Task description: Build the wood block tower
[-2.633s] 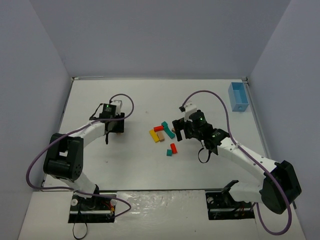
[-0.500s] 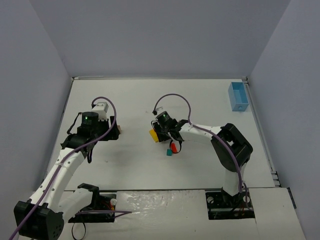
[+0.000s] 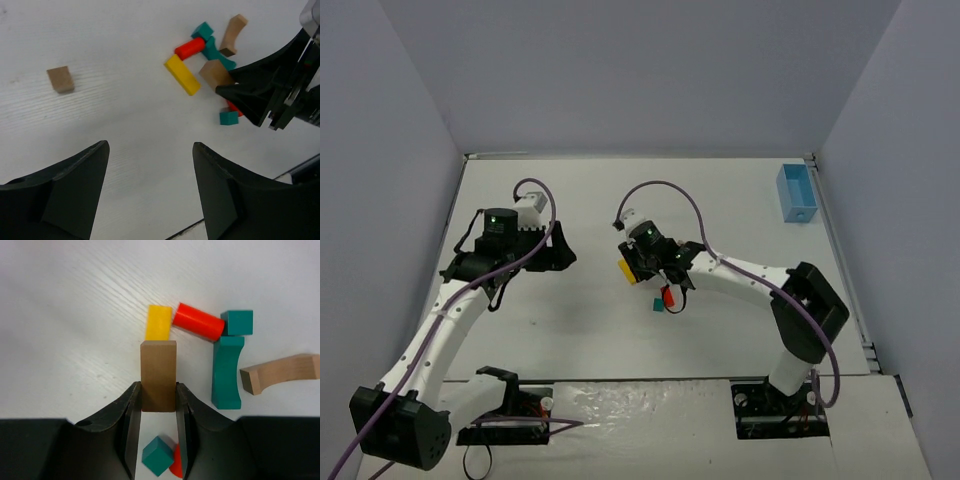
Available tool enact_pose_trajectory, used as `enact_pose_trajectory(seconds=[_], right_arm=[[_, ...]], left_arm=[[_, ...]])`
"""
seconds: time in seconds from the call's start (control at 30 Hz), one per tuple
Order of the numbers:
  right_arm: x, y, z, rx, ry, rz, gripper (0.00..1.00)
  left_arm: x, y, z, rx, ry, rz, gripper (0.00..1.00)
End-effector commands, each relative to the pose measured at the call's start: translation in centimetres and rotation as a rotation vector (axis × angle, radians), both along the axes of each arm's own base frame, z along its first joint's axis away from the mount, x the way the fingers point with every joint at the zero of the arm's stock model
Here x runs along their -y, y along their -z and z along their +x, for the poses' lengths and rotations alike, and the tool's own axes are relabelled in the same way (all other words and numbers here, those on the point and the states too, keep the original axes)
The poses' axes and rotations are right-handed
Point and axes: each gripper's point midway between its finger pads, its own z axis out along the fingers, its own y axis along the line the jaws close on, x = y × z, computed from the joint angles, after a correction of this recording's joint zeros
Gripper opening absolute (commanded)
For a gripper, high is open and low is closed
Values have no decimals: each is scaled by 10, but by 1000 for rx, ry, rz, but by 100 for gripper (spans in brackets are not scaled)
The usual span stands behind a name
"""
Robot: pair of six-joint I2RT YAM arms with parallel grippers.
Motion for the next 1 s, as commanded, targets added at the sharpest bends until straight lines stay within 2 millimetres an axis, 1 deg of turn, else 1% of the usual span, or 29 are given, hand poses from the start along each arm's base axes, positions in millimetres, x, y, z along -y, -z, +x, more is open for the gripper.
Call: enact_pose_trajectory(seconds=[0.0, 0.07, 0.13, 0.2, 0.33, 0.4, 0.43, 0.53, 0.63, 0.73, 0.97], right_arm=[[-27, -70, -23, 192, -201, 114, 0], [-36, -86, -39, 233, -271, 153, 0], [-42, -97, -51, 253, -316, 181, 0], [-46, -113, -63, 287, -353, 210, 0], [-50, -135, -75, 323, -402, 261, 0], [-50, -143, -79, 334, -414, 280, 0], [-49, -145, -80, 339, -417, 285, 0], [-47, -151, -81, 354, -420, 298, 0], [-47, -155, -82, 363, -421, 311, 0], [-46, -159, -84, 369, -423, 322, 0], [-41, -159, -83, 379, -406, 328, 0]], left_arm=[[39, -50, -2, 2, 137, -205, 64], [46, -59, -2, -6, 162, -239, 64], [52, -63, -3, -24, 188, -265, 64], [57, -65, -5, -43, 208, -290, 64], [65, -63, -11, -80, 234, -314, 63], [72, -61, -18, -101, 261, -324, 61], [75, -60, -20, -108, 272, -326, 59], [84, -57, -31, -127, 305, -323, 59], [90, -56, -37, -135, 325, -325, 58], [92, -58, -41, -132, 338, -326, 57], [94, -56, -44, -138, 340, -324, 47]])
